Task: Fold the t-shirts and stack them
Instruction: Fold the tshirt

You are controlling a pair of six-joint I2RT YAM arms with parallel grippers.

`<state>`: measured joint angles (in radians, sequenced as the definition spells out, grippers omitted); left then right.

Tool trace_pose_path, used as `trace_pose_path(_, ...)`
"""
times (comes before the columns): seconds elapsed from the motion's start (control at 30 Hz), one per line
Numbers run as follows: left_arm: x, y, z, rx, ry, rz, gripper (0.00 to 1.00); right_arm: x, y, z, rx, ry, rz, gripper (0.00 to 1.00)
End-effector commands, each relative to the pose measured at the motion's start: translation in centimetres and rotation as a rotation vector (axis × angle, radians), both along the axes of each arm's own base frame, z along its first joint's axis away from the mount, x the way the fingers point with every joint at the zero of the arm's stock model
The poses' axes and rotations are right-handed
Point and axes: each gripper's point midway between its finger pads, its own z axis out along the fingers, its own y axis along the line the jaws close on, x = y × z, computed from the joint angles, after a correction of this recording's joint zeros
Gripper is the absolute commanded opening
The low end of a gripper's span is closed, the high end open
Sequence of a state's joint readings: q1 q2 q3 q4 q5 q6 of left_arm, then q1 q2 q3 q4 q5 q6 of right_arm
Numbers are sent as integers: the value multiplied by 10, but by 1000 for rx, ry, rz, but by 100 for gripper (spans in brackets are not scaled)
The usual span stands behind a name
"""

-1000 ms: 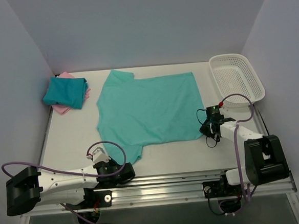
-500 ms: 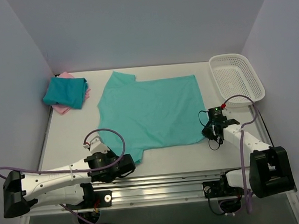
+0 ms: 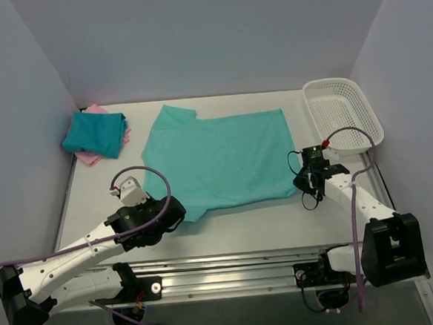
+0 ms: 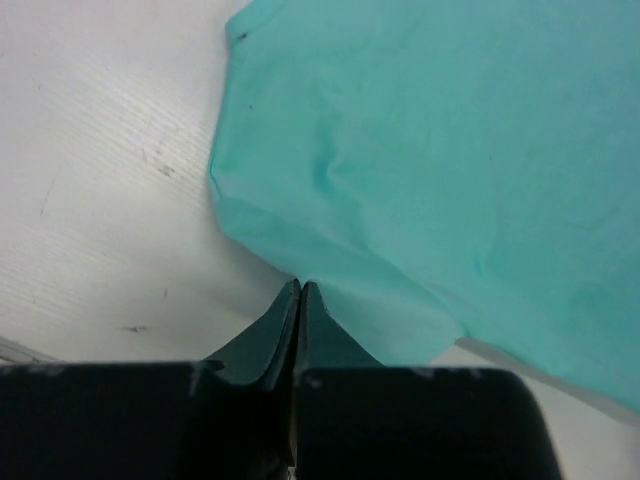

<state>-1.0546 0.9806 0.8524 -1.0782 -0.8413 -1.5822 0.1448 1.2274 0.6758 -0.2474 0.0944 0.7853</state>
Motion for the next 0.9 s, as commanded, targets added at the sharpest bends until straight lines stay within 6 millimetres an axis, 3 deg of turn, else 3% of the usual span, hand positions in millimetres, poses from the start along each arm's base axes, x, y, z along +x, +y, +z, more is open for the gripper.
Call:
trace_pose_path(0.0, 30, -1, 5, 30, -35, -47, 2, 16, -11, 0, -64, 2, -37, 0)
trace_pose_path(0.07, 48, -6, 4, 13, -39, -44, 2, 21, -12, -9, -78, 29, -41, 0)
trace_pose_path(0.1, 59, 4, 3, 49, -28, -37, 2, 29, -11, -7, -77, 16, -42, 0)
trace_pose_path(0.27, 106, -5, 14, 44, -43, -46, 2, 51, -17, -11, -117, 27, -84, 0)
trace_pose_path(0.47, 155, -18, 19, 9, -78, -73, 2, 77, -8, 2, -125, 0, -106, 0)
trace_pose_path(0.67, 198, -23, 12, 16, -41, -108, 2, 102, 3, 20, -143, -20, -107, 0)
trace_pose_path(0.7, 207, -24, 17, 14, -59, -113, 2, 103, 3, 21, -152, -20, -109, 0)
trace_pose_path(0.87, 235, -17, 1, -4, -31, -111, 2, 114, 4, 15, -176, 2, -118, 0)
